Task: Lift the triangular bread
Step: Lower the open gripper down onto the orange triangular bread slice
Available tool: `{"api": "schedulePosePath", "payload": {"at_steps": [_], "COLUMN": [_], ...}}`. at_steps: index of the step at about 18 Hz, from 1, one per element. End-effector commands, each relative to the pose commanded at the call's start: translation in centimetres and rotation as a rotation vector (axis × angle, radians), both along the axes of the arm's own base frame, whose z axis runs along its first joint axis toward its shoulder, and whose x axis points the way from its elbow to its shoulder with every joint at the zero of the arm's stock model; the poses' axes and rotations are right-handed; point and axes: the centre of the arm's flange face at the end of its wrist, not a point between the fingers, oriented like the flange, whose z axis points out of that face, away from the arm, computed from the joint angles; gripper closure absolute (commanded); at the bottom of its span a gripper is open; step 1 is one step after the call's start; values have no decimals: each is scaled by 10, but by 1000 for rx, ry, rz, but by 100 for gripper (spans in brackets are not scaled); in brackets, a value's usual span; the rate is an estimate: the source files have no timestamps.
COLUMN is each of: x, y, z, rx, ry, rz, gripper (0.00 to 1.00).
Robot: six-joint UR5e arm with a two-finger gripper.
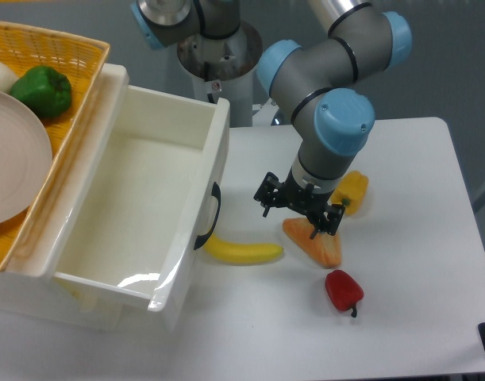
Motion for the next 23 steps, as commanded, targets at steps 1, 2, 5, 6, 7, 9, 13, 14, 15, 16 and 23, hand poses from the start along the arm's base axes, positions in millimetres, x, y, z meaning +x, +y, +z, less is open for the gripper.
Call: {"api": "schedulePosePath", "payload": {"at_steps": [1,2,5,6,7,9,13,14,15,16,23], "x": [2,2,3,4,5,6,11,10,9,9,6], "y": [2,2,3,3,3,4,4,4,6,6,3], "z": [-2,-3,-6,-8,-11,-18,-31,-36,-42,-47,-81], "rx": [-4,-5,-2,-4,-8,-15,-28,-28,-23,-22,-88], "ry": [-1,-4,-1,-3,-7,-17,-37,-40,-32,-28,-46], "rz": [-6,-5,-6,-5,-5,-5,-6,-9,-9,-8,-17], "gripper": [0,0,0,0,0,0,0,0,0,0,0]}}
